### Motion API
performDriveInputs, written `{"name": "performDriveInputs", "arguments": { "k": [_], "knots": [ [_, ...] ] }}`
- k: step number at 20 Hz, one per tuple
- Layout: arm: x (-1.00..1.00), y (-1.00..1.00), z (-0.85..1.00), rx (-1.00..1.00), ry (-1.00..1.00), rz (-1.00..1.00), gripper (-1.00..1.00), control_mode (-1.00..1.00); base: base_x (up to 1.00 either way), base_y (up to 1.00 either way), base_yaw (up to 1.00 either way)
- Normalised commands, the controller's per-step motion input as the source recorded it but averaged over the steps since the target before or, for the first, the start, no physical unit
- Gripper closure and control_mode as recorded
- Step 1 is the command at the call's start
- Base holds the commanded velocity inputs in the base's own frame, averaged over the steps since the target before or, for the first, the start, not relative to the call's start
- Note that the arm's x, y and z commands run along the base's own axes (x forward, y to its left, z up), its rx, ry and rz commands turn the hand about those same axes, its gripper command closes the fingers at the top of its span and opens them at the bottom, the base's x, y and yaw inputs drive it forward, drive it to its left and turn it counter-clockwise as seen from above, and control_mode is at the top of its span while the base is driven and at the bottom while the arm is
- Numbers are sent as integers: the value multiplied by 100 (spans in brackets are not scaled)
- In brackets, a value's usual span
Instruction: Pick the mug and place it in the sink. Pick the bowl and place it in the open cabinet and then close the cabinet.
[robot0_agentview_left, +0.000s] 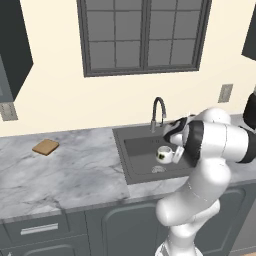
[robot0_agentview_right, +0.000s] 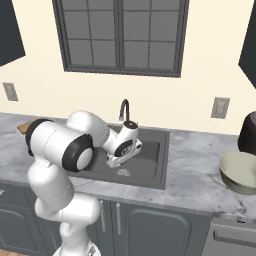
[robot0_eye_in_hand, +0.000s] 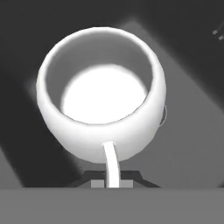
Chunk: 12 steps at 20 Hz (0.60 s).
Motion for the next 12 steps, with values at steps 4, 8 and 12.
{"name": "performDriveInputs", "arguments": {
  "k": [4,8,12],
  "knots": [
    [6,9,-21,0,0,0,100,-100,0,0,0],
    [12,9,-19,0,0,0,100,-100,0,0,0],
    [15,7,-17,0,0,0,100,-100,0,0,0]
  ]
}}
